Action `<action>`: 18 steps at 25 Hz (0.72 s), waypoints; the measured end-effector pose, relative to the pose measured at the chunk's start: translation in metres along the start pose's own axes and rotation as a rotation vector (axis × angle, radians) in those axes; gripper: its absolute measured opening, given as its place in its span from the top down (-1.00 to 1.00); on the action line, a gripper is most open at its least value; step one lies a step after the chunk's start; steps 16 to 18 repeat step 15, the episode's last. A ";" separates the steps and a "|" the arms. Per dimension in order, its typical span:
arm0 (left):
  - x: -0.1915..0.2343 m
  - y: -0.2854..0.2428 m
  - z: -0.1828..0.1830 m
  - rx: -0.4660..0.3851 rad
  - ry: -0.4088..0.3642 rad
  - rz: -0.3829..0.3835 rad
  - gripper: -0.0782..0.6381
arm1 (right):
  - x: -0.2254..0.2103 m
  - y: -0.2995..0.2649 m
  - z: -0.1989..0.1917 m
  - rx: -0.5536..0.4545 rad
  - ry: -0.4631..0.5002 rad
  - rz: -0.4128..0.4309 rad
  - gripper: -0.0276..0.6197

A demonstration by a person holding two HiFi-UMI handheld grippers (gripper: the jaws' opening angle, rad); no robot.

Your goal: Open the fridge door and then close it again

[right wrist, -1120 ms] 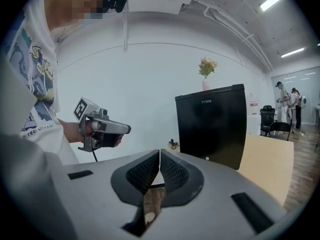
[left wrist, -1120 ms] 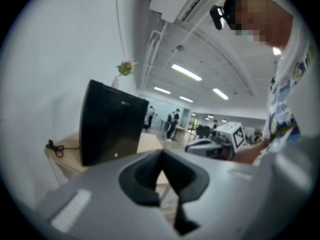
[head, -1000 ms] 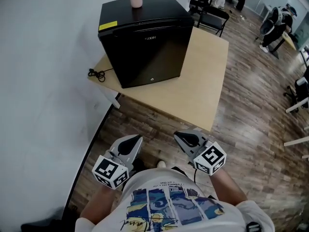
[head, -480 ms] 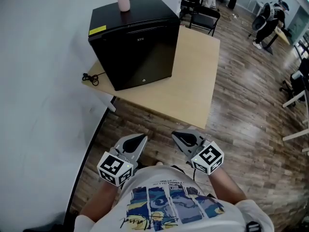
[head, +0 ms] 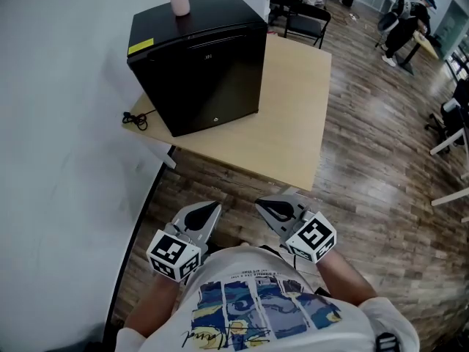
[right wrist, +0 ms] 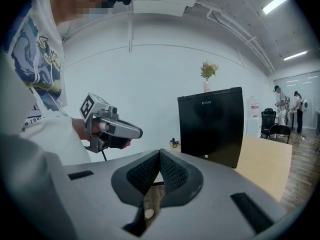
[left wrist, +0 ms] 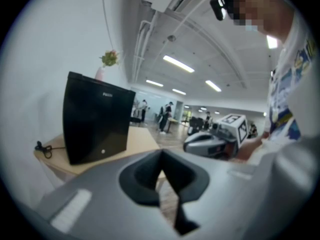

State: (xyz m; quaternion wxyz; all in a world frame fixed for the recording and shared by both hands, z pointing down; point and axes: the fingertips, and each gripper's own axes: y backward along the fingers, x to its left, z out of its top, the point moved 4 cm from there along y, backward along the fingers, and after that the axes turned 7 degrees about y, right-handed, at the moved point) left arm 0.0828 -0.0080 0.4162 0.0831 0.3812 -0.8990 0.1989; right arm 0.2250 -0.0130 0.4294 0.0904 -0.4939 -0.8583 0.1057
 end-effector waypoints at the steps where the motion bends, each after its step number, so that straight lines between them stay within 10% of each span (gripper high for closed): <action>1: 0.000 0.000 -0.001 0.004 0.001 0.003 0.76 | 0.001 0.000 -0.001 0.001 0.001 0.007 0.88; 18: -0.008 0.002 -0.012 0.054 -0.009 0.045 0.76 | 0.010 -0.010 -0.015 0.025 -0.003 0.094 0.88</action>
